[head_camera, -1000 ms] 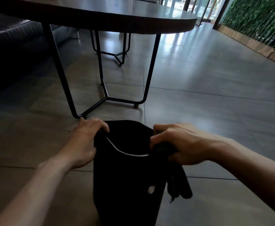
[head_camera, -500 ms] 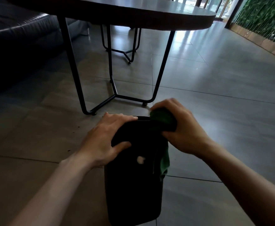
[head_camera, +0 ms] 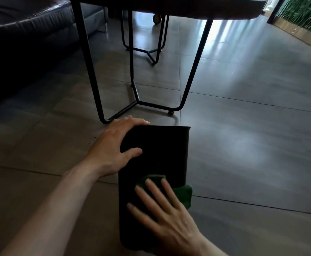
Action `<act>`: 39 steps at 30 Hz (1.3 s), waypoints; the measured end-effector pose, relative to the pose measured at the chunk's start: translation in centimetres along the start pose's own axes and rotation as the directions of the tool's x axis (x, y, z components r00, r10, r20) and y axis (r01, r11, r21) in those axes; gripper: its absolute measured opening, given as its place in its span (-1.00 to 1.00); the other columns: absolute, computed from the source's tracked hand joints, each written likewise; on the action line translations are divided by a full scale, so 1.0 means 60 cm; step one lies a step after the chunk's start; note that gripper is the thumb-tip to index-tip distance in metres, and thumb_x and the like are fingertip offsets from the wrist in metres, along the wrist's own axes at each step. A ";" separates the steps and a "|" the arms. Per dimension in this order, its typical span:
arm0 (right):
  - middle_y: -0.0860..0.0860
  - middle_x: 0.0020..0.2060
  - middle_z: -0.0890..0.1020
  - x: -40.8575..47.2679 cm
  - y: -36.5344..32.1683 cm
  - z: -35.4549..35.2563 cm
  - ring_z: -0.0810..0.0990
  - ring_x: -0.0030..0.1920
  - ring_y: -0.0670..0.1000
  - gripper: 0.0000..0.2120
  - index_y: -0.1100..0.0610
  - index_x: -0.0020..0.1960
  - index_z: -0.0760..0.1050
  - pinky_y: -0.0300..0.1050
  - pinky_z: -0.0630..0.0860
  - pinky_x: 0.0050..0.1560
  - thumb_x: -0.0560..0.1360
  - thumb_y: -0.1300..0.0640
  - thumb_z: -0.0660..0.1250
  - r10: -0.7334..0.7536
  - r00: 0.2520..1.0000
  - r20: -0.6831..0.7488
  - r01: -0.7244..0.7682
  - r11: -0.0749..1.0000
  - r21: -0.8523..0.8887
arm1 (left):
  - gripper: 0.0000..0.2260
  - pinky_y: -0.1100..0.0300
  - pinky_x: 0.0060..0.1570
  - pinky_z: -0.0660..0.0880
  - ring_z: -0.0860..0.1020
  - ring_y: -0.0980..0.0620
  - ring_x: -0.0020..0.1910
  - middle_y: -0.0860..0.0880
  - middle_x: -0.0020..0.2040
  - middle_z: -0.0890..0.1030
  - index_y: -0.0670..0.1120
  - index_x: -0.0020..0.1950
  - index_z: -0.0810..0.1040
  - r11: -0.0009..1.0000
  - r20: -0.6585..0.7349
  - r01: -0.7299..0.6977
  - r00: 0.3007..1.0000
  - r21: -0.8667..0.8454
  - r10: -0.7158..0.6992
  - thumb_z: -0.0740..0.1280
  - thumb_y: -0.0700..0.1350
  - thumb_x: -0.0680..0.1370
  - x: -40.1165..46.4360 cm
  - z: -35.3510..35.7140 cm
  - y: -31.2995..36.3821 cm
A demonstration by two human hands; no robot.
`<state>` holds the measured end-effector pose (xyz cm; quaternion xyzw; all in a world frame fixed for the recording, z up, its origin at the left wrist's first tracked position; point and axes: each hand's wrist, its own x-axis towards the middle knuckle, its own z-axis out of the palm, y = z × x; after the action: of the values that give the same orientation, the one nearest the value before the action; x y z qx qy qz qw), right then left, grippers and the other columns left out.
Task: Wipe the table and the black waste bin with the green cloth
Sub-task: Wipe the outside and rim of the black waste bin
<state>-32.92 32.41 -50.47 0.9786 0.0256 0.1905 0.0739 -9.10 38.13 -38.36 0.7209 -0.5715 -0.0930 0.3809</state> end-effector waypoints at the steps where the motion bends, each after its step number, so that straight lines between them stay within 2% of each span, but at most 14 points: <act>1: 0.15 0.59 0.32 -0.008 -0.004 0.009 0.20 0.62 0.27 -0.45 -0.04 0.60 0.28 0.36 0.14 0.58 0.65 -0.15 0.24 -0.064 0.998 -0.010 0.064 0.997 -0.036 | -0.41 0.01 0.46 0.29 0.31 0.12 0.50 0.19 0.35 0.49 0.22 0.37 0.43 1.000 0.012 -0.001 1.000 -0.013 0.002 0.52 -0.16 0.43 -0.001 0.000 0.000; 5: 0.14 0.50 0.47 0.014 0.041 -0.001 0.35 0.55 0.27 -0.65 -0.09 0.45 0.42 0.29 0.26 0.57 0.68 0.07 0.29 -0.200 0.977 -0.073 0.191 0.975 -0.113 | -0.40 0.19 0.48 0.16 0.18 0.19 0.56 0.20 0.39 0.47 0.20 0.38 0.43 0.999 0.028 -0.017 0.999 -0.039 0.018 0.51 -0.19 0.43 0.001 0.007 0.000; 8: 0.23 0.50 0.45 0.074 0.117 -0.043 0.28 0.57 0.32 -0.61 -0.02 0.44 0.42 0.36 0.24 0.55 0.63 0.05 0.36 0.105 0.964 -0.246 -0.107 0.994 0.007 | -0.40 0.22 0.45 0.15 0.19 0.19 0.56 0.18 0.39 0.47 0.21 0.39 0.42 0.999 0.032 -0.012 0.999 -0.039 0.013 0.50 -0.19 0.44 0.003 0.006 -0.007; 10: 0.23 0.51 0.39 0.110 0.153 -0.067 0.23 0.59 0.32 -0.50 0.00 0.47 0.37 0.39 0.23 0.53 0.58 0.01 0.39 0.367 0.878 -0.308 -0.338 0.930 0.145 | -0.39 0.24 0.45 0.15 0.19 0.18 0.55 0.19 0.39 0.46 0.22 0.39 0.41 0.999 0.032 -0.013 0.999 -0.039 0.015 0.50 -0.19 0.44 0.004 0.009 -0.010; 12: 0.22 0.50 0.35 0.127 0.153 -0.069 0.22 0.59 0.33 -0.46 0.00 0.48 0.35 0.41 0.22 0.53 0.55 -0.04 0.39 0.440 0.843 -0.308 -0.400 0.897 0.186 | -0.40 0.16 0.46 0.17 0.20 0.15 0.55 0.20 0.39 0.46 0.23 0.39 0.40 0.999 0.020 -0.011 1.000 -0.036 0.012 0.49 -0.18 0.45 0.007 0.011 -0.012; 16: 0.24 0.50 0.44 0.041 0.068 -0.014 0.26 0.59 0.30 -0.66 -0.02 0.40 0.44 0.39 0.23 0.54 0.64 0.02 0.32 0.052 0.986 -0.161 -0.043 0.997 0.059 | -0.41 0.27 0.46 0.13 0.19 0.17 0.55 0.22 0.36 0.46 0.25 0.37 0.39 1.000 0.006 -0.012 1.000 -0.020 0.012 0.49 -0.17 0.46 0.010 0.012 -0.020; 19: 0.13 0.51 0.46 -0.033 0.024 0.011 0.29 0.59 0.22 -0.70 -0.12 0.38 0.48 0.26 0.19 0.60 0.69 0.13 0.21 -0.199 0.980 0.014 0.200 0.978 -0.052 | -0.41 0.53 0.36 0.02 0.15 0.24 0.55 0.25 0.36 0.45 0.25 0.37 0.39 1.000 0.011 -0.004 1.000 -0.016 0.005 0.50 -0.15 0.45 0.011 0.015 -0.020; 21: 0.13 0.50 0.47 -0.024 0.039 0.001 0.32 0.58 0.22 -0.69 -0.11 0.38 0.48 0.23 0.20 0.61 0.68 0.14 0.27 -0.208 0.978 -0.011 0.207 0.977 -0.056 | -0.41 0.54 0.35 0.02 0.16 0.23 0.55 0.23 0.35 0.45 0.25 0.37 0.40 1.000 0.015 -0.004 1.000 -0.018 0.004 0.50 -0.16 0.45 0.012 0.014 -0.019; 24: 0.20 0.50 0.45 0.044 0.093 -0.034 0.28 0.58 0.27 -0.56 -0.06 0.44 0.43 0.31 0.26 0.55 0.59 0.07 0.43 0.104 0.975 -0.195 -0.095 0.994 0.056 | -0.41 0.47 0.39 0.06 0.19 0.19 0.55 0.19 0.36 0.47 0.22 0.37 0.41 1.000 0.018 -0.010 1.000 -0.028 0.011 0.50 -0.19 0.44 0.014 0.012 -0.018; 28: 0.17 0.45 0.31 0.116 0.108 -0.066 0.25 0.52 0.29 -0.44 -0.03 0.48 0.33 0.29 0.36 0.43 0.53 -0.07 0.39 0.520 0.814 -0.257 -0.494 0.854 0.165 | -0.42 0.10 0.50 0.20 0.23 0.11 0.54 0.18 0.36 0.48 0.22 0.36 0.40 0.999 0.002 -0.008 1.000 -0.047 0.008 0.50 -0.20 0.45 0.011 0.011 -0.015; 31: 0.18 0.37 0.32 0.103 0.076 -0.074 0.32 0.39 0.28 -0.38 -0.01 0.46 0.36 0.27 0.49 0.27 0.47 -0.03 0.52 0.428 0.891 -0.150 -0.422 0.904 0.071 | -0.42 -0.07 0.49 0.26 0.26 0.09 0.53 0.19 0.33 0.48 0.23 0.35 0.40 0.999 -0.009 0.009 1.000 -0.049 -0.009 0.49 -0.17 0.45 0.008 0.010 -0.014; 34: 0.12 0.31 0.37 0.068 0.072 -0.115 0.46 0.25 0.22 -0.44 -0.05 0.38 0.50 0.16 0.63 0.07 0.43 0.03 0.57 0.336 0.940 0.057 -0.340 0.920 0.192 | -0.42 -0.05 0.45 0.29 0.27 0.09 0.51 0.22 0.29 0.46 0.24 0.35 0.39 0.999 -0.003 0.008 1.000 -0.050 -0.008 0.50 -0.15 0.43 0.009 0.011 -0.013; 37: -0.07 0.19 0.32 0.068 0.108 -0.171 0.53 0.12 0.08 -0.44 -0.22 0.35 0.48 -0.01 0.62 0.02 0.39 0.03 0.50 0.329 0.878 0.348 -0.442 0.836 0.326 | -0.42 0.01 0.45 0.28 0.24 0.11 0.52 0.22 0.29 0.45 0.25 0.35 0.39 0.999 -0.004 0.014 1.000 -0.049 -0.014 0.50 -0.14 0.44 0.013 0.013 -0.014; 39: -0.11 0.10 0.40 0.082 0.138 -0.190 0.55 0.04 0.06 -0.38 -0.21 0.29 0.42 -0.07 0.56 -0.02 0.31 0.12 0.52 0.396 0.832 0.389 -0.535 0.757 0.375 | -0.43 0.09 0.44 0.23 0.21 0.14 0.54 0.22 0.31 0.45 0.27 0.34 0.39 0.999 -0.004 0.018 1.000 -0.049 -0.018 0.50 -0.14 0.44 0.014 0.015 -0.015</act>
<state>-32.44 26.14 -36.93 0.9580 -0.1870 0.0472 -0.2122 -8.66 37.05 -39.29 0.7167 -0.5618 -0.1088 0.3986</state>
